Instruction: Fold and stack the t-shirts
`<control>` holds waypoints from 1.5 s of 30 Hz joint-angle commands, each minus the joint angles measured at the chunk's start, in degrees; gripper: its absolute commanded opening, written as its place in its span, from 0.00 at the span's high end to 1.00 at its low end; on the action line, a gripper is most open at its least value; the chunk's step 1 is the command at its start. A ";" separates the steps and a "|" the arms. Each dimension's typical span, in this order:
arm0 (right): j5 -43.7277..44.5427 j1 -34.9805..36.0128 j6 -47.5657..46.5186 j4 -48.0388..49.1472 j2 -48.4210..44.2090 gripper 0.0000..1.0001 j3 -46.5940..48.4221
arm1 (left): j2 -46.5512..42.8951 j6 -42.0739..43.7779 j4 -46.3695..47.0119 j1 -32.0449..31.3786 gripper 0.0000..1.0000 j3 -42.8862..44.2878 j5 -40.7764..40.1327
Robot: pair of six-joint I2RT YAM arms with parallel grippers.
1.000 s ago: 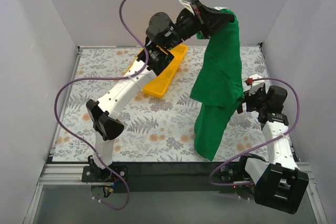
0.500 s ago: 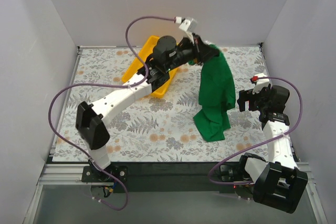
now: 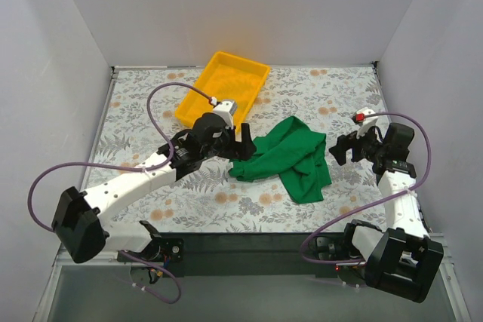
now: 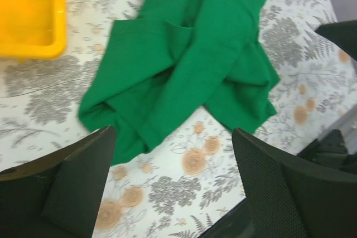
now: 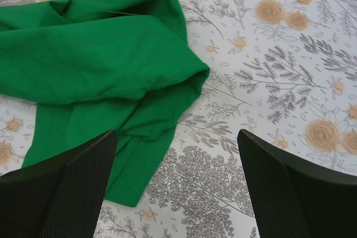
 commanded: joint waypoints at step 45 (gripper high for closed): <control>-19.13 1.58 -8.55 -5.28 -0.26 0.06 1.76 | 30.86 19.91 -11.90 28.63 1.00 21.47 -11.27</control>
